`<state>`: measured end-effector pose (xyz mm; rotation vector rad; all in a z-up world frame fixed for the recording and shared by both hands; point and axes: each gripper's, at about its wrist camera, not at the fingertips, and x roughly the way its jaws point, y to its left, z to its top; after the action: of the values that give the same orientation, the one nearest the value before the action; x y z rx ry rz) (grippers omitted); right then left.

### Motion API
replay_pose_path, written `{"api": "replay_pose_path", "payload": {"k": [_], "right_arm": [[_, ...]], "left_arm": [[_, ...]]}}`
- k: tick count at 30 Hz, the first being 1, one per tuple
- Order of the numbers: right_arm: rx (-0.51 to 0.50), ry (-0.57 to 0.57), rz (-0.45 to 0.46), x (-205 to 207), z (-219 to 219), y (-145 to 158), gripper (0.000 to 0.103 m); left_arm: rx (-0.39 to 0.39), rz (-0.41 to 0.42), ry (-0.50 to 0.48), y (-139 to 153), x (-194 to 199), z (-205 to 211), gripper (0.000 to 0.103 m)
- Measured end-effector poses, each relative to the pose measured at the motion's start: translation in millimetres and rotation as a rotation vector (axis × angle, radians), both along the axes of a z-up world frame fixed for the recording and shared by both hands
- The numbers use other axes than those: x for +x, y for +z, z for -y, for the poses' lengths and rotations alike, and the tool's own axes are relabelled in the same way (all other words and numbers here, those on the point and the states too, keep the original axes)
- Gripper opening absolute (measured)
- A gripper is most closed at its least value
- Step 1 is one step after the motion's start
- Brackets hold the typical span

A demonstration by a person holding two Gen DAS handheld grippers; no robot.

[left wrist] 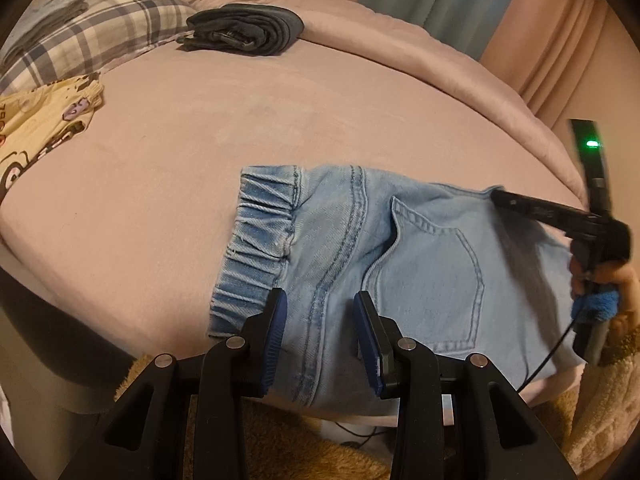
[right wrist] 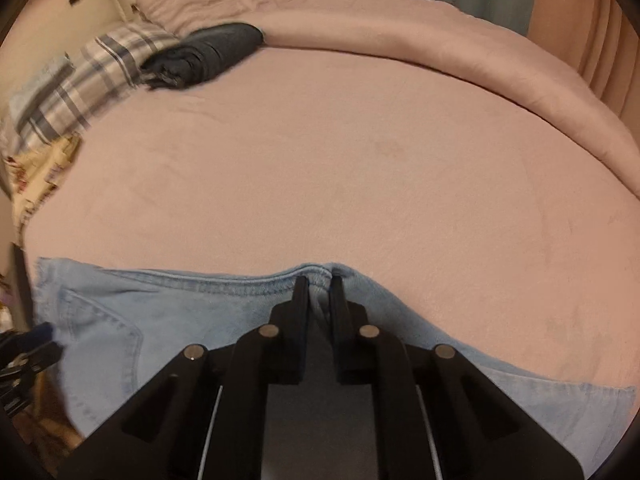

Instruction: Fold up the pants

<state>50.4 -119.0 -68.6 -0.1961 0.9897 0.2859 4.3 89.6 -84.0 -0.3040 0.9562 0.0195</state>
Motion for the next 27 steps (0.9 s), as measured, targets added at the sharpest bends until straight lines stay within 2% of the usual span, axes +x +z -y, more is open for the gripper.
{"api": "replay_pose_path", "payload": {"k": [3,8,11,13,15,18,22,24,27], "right_arm": [[-0.070,-0.025,-0.018,9,-4,-23,0.012],[-0.155,-0.047,0.020,11,-12,-25,0.015],[-0.158,-0.049,0.033,11,-9,-24,0.015],[-0.140,-0.054,0.028,13,-7,-22,0.016],[-0.116,-0.065,0.017,14,-3,-22,0.016],[-0.112,-0.066,0.020,10,-8,-23,0.016],[-0.101,-0.075,0.022,8,-9,-24,0.017],[-0.094,-0.076,0.019,8,-9,-24,0.016],[-0.076,-0.080,0.012,9,-7,-25,0.017]], "left_arm": [[0.016,-0.012,0.008,0,2,3,0.038],[0.081,-0.013,0.010,0,2,12,0.038],[0.085,-0.023,0.000,5,2,13,0.038],[0.057,-0.016,-0.016,19,5,12,0.038],[-0.004,0.048,-0.030,41,13,6,0.038],[0.010,0.088,-0.044,55,36,5,0.038],[0.105,0.026,-0.051,36,71,12,0.038],[0.090,-0.001,-0.063,20,73,12,0.038],[0.097,0.007,-0.052,7,65,10,0.038]]}}
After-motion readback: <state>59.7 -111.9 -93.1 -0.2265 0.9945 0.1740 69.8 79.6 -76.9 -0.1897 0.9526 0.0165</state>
